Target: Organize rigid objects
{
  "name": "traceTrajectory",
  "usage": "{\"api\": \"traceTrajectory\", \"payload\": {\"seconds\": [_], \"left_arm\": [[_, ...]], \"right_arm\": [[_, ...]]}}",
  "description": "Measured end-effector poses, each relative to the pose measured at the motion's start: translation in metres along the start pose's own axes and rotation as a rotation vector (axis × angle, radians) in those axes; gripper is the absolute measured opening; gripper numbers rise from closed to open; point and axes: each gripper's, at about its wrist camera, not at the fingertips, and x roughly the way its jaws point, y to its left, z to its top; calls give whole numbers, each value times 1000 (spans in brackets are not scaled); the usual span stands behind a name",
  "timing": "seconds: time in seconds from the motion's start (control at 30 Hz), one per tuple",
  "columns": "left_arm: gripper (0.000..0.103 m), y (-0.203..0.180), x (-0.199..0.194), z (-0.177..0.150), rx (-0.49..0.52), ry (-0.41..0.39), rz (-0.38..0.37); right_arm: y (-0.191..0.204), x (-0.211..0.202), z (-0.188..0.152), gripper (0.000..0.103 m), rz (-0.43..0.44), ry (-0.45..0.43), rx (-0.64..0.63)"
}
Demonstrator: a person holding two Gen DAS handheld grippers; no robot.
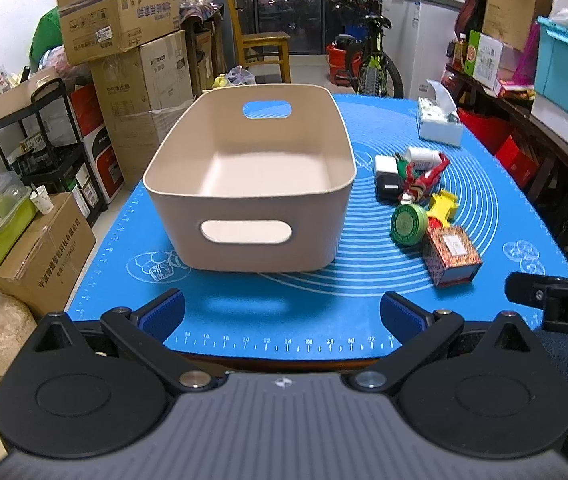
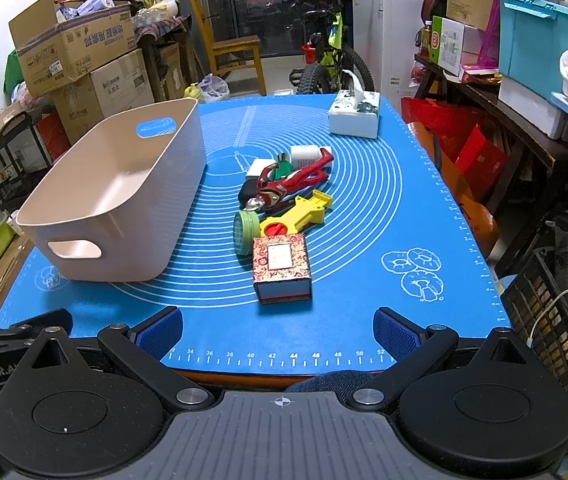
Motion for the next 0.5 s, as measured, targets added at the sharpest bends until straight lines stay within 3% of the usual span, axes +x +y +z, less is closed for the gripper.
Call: {"api": "traceTrajectory", "payload": {"seconds": [0.13,0.5], "left_arm": [[103,7,-2,11,-40,-17,1],[103,37,-2,64,-71,-125,118]], "right_arm": [[-5,-5,5,101,-1,-5,15],[-1,-2,35,100,32,-35,2]]}}
